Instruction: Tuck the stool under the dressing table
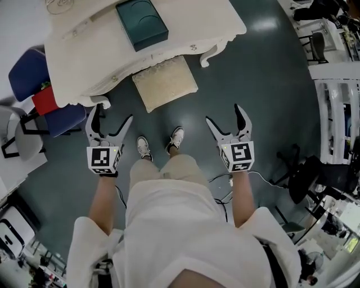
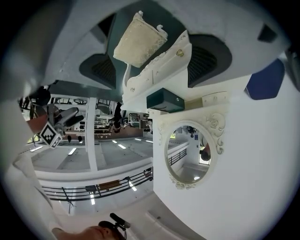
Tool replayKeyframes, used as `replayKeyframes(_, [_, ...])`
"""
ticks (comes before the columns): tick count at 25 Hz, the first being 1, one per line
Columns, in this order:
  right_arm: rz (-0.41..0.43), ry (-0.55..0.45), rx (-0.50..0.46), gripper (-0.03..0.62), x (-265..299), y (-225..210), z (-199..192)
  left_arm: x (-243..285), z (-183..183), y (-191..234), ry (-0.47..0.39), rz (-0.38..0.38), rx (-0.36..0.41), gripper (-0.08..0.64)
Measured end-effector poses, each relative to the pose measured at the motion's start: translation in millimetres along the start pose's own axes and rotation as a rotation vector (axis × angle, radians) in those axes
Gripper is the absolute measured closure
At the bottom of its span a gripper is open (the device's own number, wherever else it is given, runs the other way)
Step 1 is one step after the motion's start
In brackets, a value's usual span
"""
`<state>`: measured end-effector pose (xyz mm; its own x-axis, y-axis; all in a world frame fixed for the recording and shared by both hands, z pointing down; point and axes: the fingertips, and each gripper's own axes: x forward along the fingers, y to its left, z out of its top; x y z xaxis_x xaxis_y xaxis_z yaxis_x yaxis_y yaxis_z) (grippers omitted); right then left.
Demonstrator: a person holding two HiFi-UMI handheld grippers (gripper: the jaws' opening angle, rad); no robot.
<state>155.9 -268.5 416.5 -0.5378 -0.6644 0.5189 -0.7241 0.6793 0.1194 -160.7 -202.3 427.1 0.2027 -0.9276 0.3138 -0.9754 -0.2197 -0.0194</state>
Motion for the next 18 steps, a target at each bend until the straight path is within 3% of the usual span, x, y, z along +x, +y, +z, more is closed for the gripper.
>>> replayKeyframes(7, [0.067, 0.05, -0.038, 0.171, 58, -2, -41, 35, -36, -12, 0.06, -0.047, 0.006, 0.086])
replayKeyframes(11, [0.115, 0.065, 0.02, 0.17, 93, 7, -67, 63, -70, -13, 0.1, -0.078, 0.004, 0.086])
replayKeyframes(18, [0.19, 0.171, -0.031, 0.17, 153, 22, -153, 103, -149, -34, 0.164, -0.1, -0.009, 0.086])
